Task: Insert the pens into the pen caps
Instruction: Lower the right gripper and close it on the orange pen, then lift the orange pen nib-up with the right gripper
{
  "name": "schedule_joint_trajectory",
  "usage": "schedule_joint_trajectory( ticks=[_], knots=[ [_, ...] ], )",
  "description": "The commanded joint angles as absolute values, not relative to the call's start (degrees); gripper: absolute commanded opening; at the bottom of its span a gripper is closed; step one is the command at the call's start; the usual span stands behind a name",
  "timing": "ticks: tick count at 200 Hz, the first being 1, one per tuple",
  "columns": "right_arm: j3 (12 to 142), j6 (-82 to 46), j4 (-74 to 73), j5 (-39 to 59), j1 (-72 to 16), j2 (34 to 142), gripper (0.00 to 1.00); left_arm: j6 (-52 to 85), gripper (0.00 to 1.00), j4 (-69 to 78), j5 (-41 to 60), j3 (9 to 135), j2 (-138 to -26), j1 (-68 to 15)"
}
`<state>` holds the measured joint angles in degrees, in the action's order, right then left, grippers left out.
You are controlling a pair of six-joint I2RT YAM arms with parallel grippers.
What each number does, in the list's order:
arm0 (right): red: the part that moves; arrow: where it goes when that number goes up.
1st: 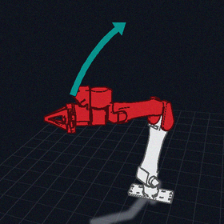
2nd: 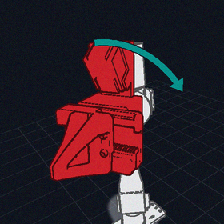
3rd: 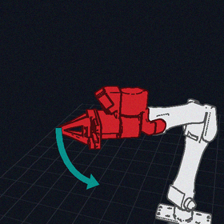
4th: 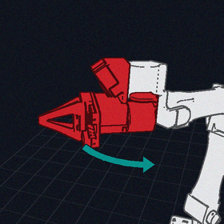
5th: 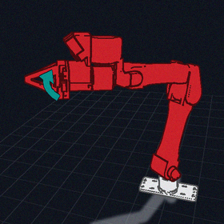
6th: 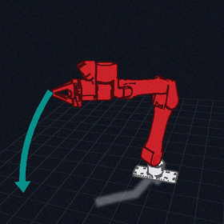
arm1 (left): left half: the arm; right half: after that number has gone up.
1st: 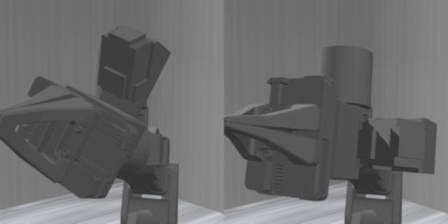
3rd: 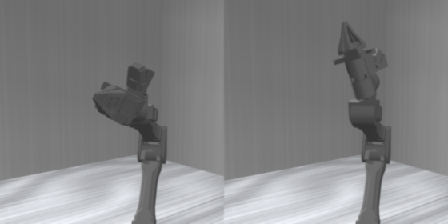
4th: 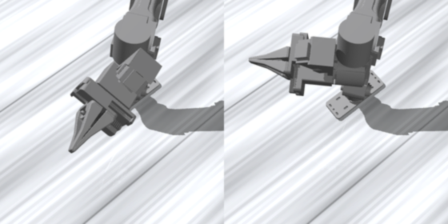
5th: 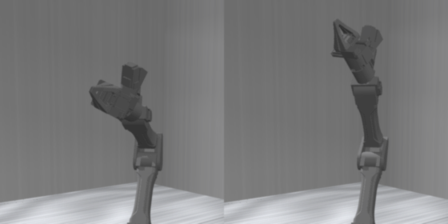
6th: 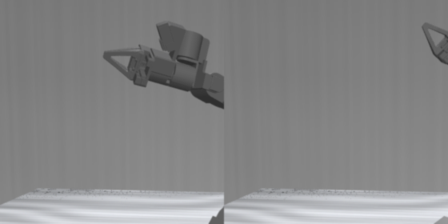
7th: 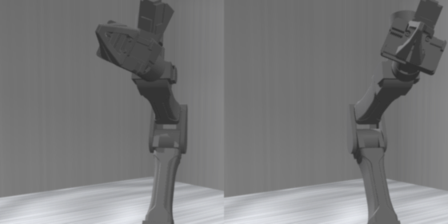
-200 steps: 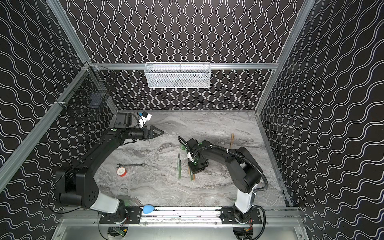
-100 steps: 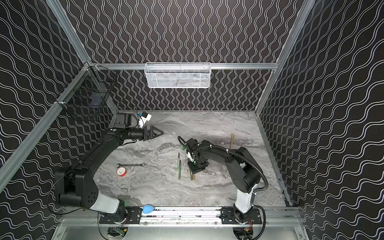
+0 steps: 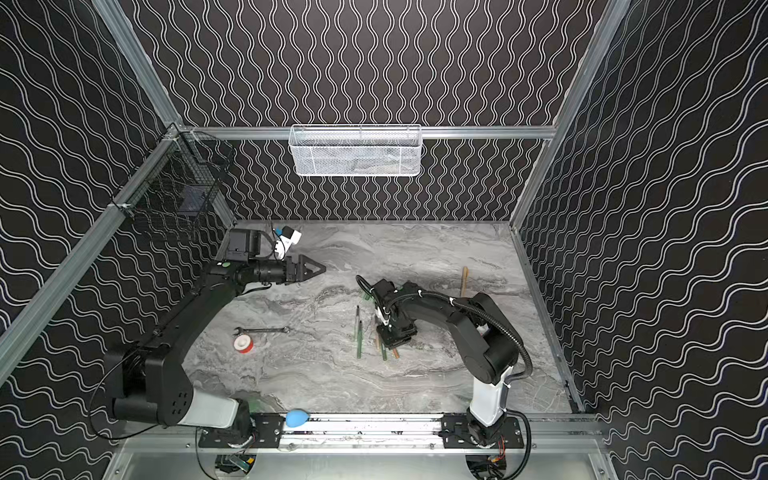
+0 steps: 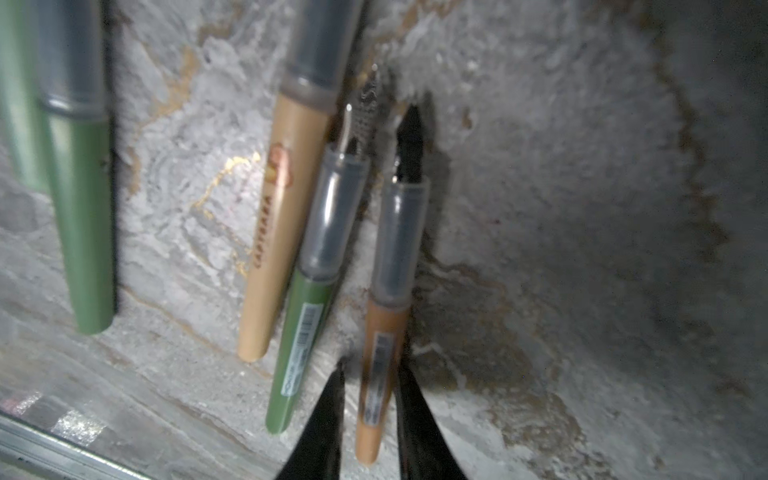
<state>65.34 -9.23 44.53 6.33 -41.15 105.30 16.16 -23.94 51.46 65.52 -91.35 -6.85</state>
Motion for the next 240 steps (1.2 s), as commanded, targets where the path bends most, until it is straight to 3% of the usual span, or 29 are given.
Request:
schedule_joint_trajectory(
  ticks=[1, 65, 131, 209, 240],
  knots=[
    [64.6, -10.3, 46.4, 3.9, -41.2, 105.9, 0.22, 16.5, 0.99, -22.0, 51.5, 65.0, -90.9, -6.7],
    [65.5, -12.7, 47.4, 2.4, -39.8, 107.6, 0.15, 16.2, 0.99, -22.7, 51.8, 65.0, -89.9, -6.7],
    [66.1, -8.0, 41.5, 7.8, -38.3, 100.3, 0.12, 16.4, 0.99, -21.1, 57.3, 63.4, -88.4, -6.7],
    [71.0, -8.2, 34.3, 23.2, -33.9, 91.3, 0.12, 18.0, 0.98, -15.2, 63.8, 62.8, -88.5, -9.9],
    [72.7, -9.3, 35.3, 23.8, -31.7, 90.3, 0.12, 16.8, 0.98, -16.6, 62.6, 64.0, -89.5, -11.2]
  ],
)
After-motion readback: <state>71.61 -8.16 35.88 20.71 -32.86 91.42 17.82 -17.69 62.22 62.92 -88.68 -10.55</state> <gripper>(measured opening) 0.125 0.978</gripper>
